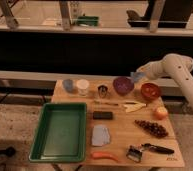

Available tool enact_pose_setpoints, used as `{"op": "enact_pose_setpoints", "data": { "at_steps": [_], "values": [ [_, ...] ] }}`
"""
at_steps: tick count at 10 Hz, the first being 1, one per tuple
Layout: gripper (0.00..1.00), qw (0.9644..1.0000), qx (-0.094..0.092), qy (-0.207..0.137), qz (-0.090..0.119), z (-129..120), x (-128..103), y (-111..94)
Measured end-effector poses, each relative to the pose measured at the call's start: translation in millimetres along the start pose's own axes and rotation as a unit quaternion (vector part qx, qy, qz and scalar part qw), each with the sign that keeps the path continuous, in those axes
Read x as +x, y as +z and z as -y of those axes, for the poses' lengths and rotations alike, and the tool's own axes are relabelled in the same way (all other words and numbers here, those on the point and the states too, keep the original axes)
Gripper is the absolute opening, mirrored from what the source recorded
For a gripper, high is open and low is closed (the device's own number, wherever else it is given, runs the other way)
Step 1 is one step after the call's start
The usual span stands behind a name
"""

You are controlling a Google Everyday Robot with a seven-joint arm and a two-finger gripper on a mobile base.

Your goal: Wipe purple bowl with sponge

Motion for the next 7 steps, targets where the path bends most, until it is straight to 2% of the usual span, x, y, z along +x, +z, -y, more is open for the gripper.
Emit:
{"op": "enact_pose_setpoints", "data": {
  "at_steps": [2,3,6,7],
  "values": [
    [0.00,0.9991,-0.013,-0.012,0.039,-5.5,-19.2,28.3],
    [0.00,0.9984,-0.018,-0.015,0.052,-8.4,-23.4,36.3],
    [0.00,0.9966,-0.021,-0.026,0.076,-3.6,-38.8,50.9],
    [0.00,0.9964,-0.019,-0.027,0.078,-2.5,-40.4,54.3]
  ]
}}
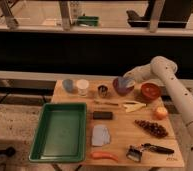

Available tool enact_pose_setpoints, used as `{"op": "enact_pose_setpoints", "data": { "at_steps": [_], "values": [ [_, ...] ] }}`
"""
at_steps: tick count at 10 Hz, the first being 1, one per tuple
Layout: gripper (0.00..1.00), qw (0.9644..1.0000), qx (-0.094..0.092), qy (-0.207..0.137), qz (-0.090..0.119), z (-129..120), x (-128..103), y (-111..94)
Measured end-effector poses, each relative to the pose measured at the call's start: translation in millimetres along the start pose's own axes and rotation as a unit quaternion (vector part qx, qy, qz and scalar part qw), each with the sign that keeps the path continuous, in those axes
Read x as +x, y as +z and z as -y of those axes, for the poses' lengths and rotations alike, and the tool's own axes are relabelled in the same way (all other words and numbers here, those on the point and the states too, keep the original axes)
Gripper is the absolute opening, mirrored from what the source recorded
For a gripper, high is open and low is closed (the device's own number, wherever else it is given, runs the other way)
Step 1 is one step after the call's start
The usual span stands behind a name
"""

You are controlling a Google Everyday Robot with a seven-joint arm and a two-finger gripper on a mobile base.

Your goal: Wipe purple bowl with sponge

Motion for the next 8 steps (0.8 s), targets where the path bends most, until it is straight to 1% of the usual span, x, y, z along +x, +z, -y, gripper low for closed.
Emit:
{"op": "enact_pose_setpoints", "data": {
  "at_steps": [2,4,6,7,8],
  "values": [
    [0.00,1.0000,0.004,0.000,0.002,2.5,2.0,7.6],
    [0.00,0.9999,0.009,-0.009,-0.003,4.6,3.4,20.1],
    [0.00,0.9993,0.013,-0.024,-0.026,1.7,11.5,29.4],
    [0.00,0.9984,0.016,-0.035,-0.041,0.4,15.2,34.6],
    [0.00,0.9978,0.018,-0.042,-0.049,0.6,16.8,37.0]
  ]
}}
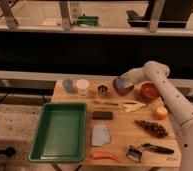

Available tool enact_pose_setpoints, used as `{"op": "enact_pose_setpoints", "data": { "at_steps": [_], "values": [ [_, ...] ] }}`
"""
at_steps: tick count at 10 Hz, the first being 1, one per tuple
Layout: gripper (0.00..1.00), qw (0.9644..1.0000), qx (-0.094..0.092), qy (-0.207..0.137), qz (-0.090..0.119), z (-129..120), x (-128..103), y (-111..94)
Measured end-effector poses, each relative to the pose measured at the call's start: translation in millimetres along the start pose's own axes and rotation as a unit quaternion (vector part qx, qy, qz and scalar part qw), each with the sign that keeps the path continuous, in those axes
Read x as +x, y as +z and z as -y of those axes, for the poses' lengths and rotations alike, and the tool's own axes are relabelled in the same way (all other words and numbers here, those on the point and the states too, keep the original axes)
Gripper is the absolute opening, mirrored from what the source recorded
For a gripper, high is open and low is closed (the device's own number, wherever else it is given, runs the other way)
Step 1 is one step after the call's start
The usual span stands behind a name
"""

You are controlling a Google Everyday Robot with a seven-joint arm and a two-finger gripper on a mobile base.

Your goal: Wipe purple bowl with sponge

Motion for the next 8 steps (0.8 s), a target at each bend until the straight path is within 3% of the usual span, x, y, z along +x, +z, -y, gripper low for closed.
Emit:
{"op": "enact_pose_setpoints", "data": {
  "at_steps": [5,8],
  "values": [
    [0.00,0.9975,0.017,-0.047,-0.050,20.2,17.3,13.3],
    [0.00,0.9969,0.020,-0.049,-0.058,33.8,22.3,26.0]
  ]
}}
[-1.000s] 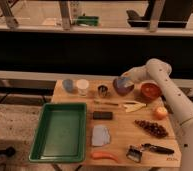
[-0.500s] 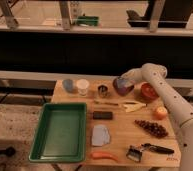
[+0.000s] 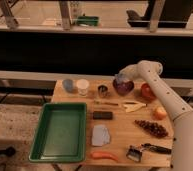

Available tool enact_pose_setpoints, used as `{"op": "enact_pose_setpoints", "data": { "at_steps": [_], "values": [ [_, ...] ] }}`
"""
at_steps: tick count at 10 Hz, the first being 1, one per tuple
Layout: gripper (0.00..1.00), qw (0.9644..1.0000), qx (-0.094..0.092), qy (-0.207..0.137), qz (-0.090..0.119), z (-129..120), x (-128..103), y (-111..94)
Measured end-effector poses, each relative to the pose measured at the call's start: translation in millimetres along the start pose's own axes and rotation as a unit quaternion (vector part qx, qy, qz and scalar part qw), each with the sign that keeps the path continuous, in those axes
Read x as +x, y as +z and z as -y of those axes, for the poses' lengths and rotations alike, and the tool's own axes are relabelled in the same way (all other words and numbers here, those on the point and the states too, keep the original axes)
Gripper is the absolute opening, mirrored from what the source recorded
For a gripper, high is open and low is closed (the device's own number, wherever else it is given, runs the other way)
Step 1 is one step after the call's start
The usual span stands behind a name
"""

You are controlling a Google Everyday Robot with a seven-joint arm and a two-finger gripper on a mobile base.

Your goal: Wipe purple bowl with sponge

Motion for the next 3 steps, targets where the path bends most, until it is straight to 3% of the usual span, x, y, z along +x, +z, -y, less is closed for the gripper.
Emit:
{"op": "enact_pose_setpoints", "data": {
  "at_steps": [3],
  "values": [
    [0.00,0.9998,-0.004,0.017,0.003,-0.8,-2.4,13.5]
  ]
}}
